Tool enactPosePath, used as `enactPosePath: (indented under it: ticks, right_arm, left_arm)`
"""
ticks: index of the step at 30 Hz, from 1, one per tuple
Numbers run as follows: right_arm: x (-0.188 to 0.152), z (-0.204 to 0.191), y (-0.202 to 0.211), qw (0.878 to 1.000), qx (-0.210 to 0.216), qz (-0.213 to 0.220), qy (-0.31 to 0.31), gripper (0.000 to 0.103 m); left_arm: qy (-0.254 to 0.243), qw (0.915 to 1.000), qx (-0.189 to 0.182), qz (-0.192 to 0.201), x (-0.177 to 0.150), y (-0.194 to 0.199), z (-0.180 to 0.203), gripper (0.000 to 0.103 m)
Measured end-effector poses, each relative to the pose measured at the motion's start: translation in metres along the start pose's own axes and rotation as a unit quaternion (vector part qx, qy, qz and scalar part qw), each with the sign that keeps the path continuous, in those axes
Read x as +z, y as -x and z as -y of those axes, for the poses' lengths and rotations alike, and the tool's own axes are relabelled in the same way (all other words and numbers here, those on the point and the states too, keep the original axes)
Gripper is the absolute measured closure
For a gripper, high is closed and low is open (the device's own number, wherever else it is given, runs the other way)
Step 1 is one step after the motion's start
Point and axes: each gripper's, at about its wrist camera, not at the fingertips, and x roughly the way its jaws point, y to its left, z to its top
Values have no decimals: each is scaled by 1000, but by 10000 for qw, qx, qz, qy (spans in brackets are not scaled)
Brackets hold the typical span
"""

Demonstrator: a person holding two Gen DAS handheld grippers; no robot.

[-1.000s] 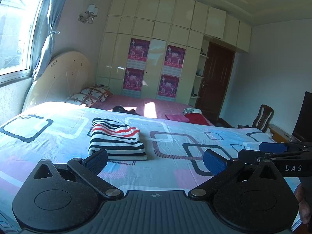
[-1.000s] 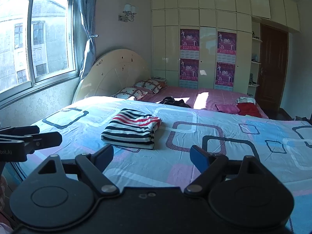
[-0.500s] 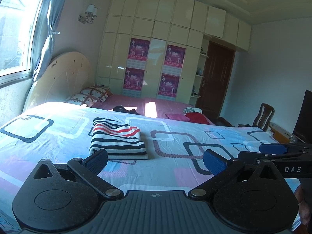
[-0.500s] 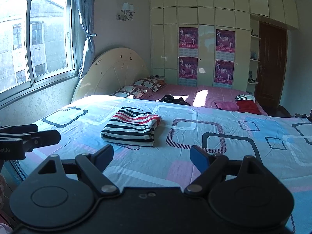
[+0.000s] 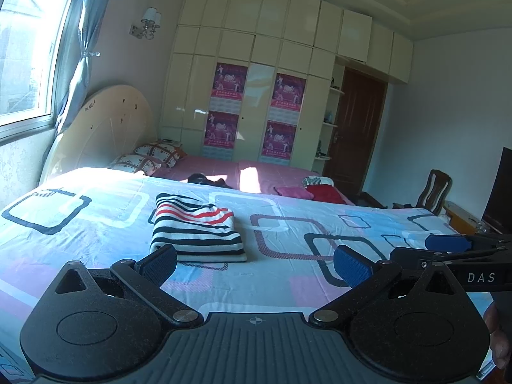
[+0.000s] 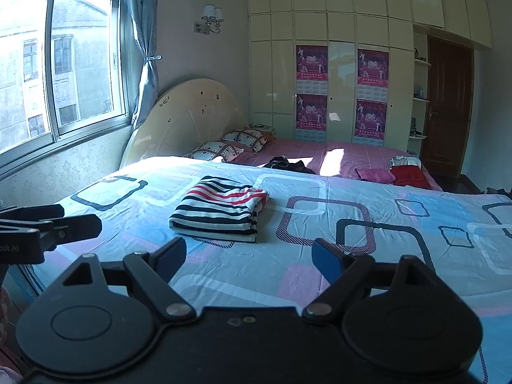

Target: Fold small clothes

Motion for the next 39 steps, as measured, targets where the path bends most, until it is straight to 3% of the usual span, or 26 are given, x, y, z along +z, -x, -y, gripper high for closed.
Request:
enactPosePath:
  ticks: [27,39]
  right_arm:
    - [3,1,-1,10000,-2,-6,69,18]
    - [3,8,3,10000,28,52,74,18]
  left_arm:
    - [-165,9998,90,19,3,-1,6,0]
    - [-98,9995,191,248,5,8,6,0]
